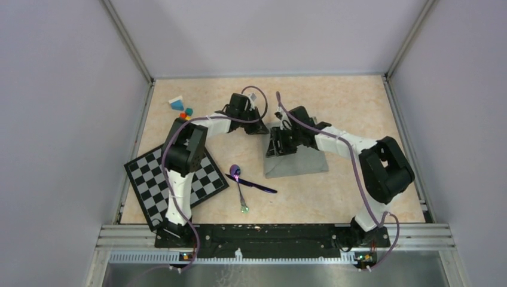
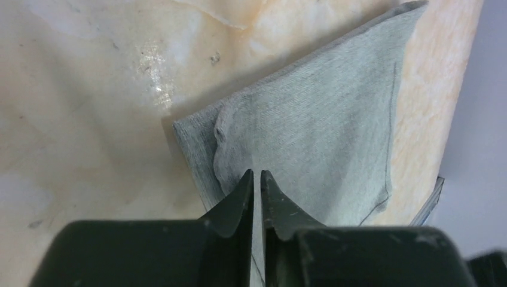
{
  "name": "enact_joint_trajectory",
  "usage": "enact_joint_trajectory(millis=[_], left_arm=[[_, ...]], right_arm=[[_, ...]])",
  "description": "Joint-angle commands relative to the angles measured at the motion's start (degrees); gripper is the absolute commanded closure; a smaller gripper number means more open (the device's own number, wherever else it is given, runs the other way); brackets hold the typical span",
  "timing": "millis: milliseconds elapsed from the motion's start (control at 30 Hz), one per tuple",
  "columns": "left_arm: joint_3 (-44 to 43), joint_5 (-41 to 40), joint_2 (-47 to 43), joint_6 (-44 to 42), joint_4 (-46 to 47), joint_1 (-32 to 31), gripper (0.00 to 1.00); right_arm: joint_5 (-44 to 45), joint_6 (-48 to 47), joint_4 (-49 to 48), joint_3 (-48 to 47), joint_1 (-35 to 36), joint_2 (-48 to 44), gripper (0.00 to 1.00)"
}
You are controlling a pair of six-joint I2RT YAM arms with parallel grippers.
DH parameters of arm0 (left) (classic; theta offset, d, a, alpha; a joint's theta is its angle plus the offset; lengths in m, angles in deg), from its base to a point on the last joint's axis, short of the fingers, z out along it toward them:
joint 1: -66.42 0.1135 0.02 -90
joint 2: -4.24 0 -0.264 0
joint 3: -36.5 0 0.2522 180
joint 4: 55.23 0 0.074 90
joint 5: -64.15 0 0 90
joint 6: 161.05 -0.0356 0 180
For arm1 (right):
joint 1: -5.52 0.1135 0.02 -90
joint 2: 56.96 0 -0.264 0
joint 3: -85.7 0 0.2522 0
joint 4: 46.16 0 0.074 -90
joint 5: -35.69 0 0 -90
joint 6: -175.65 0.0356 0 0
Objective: Fold the napkin into a case and place the utensils inside
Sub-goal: Smooth out the upper triangle-folded napkin at the center of the board, then pick up the upper triangle-folded napkin from the center of the board.
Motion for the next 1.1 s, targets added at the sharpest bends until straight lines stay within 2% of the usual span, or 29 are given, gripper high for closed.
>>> enact_joint_trajectory(millis=[0, 133, 267, 433, 567, 700, 867, 1000, 1067], left_arm=[[-1.37, 2.43, -8.63, -0.07, -1.70, 1.75, 0.85], [0.27, 2.92, -14.74, 0.64, -4.03, 4.34, 0.73], [7.02, 2.90, -22.84, 2.11, -3.83, 7.59, 0.64], [15.66, 4.31, -32.57, 2.33, -3.36, 11.76, 0.61], [19.83, 6.42, -37.49, 0.53, -4.92, 14.32, 0.60], [23.21, 6.02, -41.71, -1.63, -6.44, 15.75, 0.60], [26.13, 5.92, -43.98, -3.50, -7.42, 17.15, 0.60], [27.69, 7.60, -44.26, -4.13, -7.27, 18.92, 0.60], [28.11, 8.39, -44.53, -4.38, -7.26, 19.59, 0.60]], right_arm=[[13.90, -4.02, 6.79, -3.16, 7.96, -5.34, 0.45], [23.81, -2.94, 9.84, -4.96, 14.98, -5.24, 0.45], [35.47, -1.33, 14.85, -9.33, 20.66, -1.88, 0.47], [41.05, 0.15, 20.90, -16.04, 23.87, 4.13, 0.64], [41.32, 1.63, 22.43, -18.34, 24.60, 6.35, 0.72], [41.88, 2.30, 23.89, -19.66, 25.11, 7.81, 0.65], [41.49, 2.67, 25.13, -21.39, 25.31, 10.36, 0.64], [42.20, 3.21, 25.16, -21.46, 25.31, 11.77, 0.76], [42.42, 3.41, 25.36, -21.59, 25.32, 12.47, 0.78]])
